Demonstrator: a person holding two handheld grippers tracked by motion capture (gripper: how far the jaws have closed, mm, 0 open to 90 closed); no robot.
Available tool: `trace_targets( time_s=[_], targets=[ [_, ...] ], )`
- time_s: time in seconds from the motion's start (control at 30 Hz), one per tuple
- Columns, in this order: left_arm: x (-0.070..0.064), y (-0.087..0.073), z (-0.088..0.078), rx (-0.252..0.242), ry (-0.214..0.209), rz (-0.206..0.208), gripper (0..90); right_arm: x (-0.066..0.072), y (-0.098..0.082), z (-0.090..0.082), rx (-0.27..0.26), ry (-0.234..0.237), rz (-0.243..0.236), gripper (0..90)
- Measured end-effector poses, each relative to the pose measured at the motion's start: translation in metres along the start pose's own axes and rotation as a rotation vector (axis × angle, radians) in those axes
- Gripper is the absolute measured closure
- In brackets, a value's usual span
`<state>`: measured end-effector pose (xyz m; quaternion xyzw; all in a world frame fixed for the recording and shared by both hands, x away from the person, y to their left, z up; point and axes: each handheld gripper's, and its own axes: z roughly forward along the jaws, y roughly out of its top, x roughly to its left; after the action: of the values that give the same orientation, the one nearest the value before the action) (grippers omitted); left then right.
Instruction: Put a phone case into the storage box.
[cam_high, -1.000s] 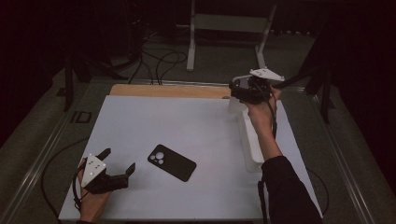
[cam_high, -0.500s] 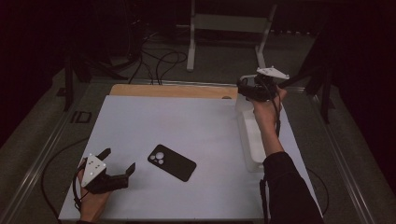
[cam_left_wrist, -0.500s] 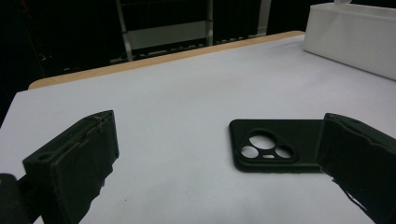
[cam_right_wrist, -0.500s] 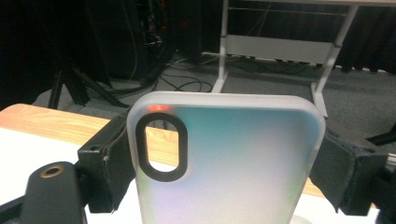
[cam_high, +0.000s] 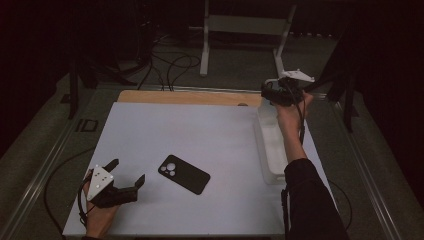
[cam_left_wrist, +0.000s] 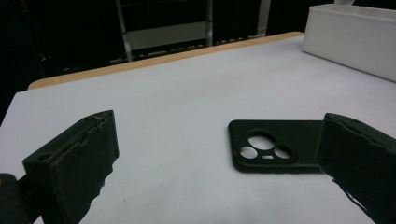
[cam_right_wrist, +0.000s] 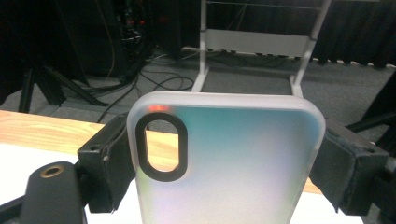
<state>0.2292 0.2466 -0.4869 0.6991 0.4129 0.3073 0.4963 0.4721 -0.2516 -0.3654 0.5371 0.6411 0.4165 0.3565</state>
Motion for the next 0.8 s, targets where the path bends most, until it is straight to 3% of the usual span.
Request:
trace_targets(
  time_s=[0.47, 0.8],
  targets=[
    [-0.001, 0.000, 0.000, 0.002, -0.003, 0.003, 0.0, -0.010, -0.010, 0.018, 0.055, -0.049, 0.017, 16.5],
    [-0.001, 0.000, 0.000, 0.000, -0.004, 0.002, 0.0, -0.012, -0.027, 0.031, 0.104, -0.051, 0.037, 16.5]
  ],
)
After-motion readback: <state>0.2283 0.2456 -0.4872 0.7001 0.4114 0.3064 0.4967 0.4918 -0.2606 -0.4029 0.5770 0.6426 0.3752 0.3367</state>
